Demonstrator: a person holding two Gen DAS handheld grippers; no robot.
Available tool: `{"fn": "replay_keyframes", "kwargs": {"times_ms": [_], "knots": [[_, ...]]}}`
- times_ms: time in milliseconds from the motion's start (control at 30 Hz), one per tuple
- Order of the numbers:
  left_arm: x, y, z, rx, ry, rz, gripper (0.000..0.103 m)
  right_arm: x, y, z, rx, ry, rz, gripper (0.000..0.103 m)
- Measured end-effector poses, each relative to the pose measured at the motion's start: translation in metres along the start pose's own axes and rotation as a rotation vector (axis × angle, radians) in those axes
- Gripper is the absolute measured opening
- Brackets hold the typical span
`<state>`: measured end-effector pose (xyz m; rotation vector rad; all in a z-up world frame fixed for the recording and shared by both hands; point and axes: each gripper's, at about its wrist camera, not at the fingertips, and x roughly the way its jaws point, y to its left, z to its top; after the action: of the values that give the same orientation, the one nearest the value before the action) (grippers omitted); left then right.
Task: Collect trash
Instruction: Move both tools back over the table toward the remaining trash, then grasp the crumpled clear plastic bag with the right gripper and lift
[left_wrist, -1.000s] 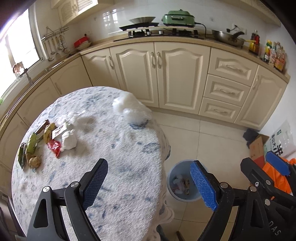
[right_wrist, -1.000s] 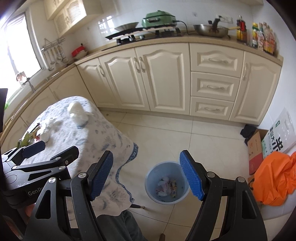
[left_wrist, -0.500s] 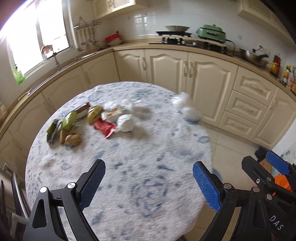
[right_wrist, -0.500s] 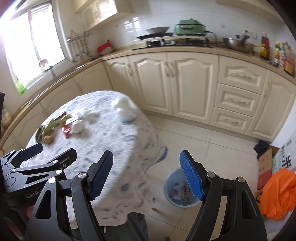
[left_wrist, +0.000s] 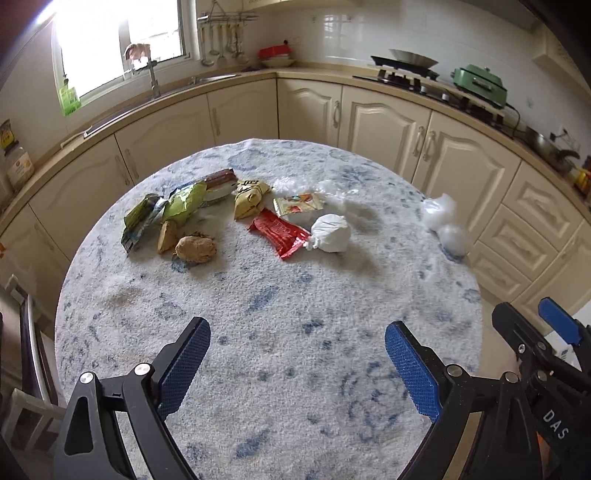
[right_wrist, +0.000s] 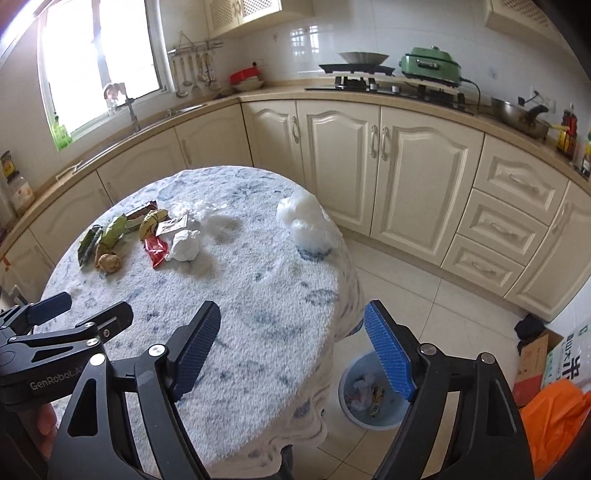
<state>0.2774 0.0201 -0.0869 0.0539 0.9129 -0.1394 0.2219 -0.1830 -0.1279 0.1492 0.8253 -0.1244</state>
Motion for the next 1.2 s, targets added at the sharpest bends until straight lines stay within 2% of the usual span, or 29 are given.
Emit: {"fn": "replay_keyframes", "kwargs": {"times_ms": [233,300,633,667,700,733,767,800,867,967,1200], "knots": [[0.04,0.01,0.032,-0.046,0.049,-0.002,0.093,0.046,-0.006,0.028,-0.008,0.054,-0.046,0.091],[0.051,0.012,0.041,-0.059,0.06,0.0,0.094,0.062,-0.007,0.037,-0.008,0.065,-0.085,0.094],[0.114,0.024,0.075,-0.11,0.122,0.019,0.094,0.143,-0.003,0.064,-0.034,0.145,-0.133,0.093],[0.118,0.024,0.077,-0.114,0.13,0.018,0.094,0.148,-0.003,0.064,-0.032,0.153,-0.125,0.087],[0.123,0.024,0.078,-0.117,0.134,0.016,0.094,0.152,-0.005,0.064,-0.021,0.164,-0.116,0.068],[0.127,0.024,0.08,-0.117,0.135,0.015,0.094,0.152,-0.007,0.064,0.001,0.156,-0.088,0.063],[0.129,0.023,0.081,-0.115,0.135,0.015,0.094,0.15,-0.009,0.064,0.008,0.147,-0.106,0.054],[0.132,0.021,0.083,-0.112,0.134,0.018,0.094,0.147,-0.009,0.064,-0.001,0.129,-0.127,0.04],[0.134,0.015,0.085,-0.106,0.129,0.019,0.094,0.144,-0.012,0.064,0.011,0.121,-0.12,0.039],[0.133,0.003,0.089,-0.087,0.119,0.014,0.094,0.133,-0.023,0.063,0.049,0.122,-0.06,0.038],[0.129,-0.037,0.099,-0.01,0.056,-0.003,0.094,0.113,-0.03,0.061,0.054,0.095,-0.063,0.038]]}}
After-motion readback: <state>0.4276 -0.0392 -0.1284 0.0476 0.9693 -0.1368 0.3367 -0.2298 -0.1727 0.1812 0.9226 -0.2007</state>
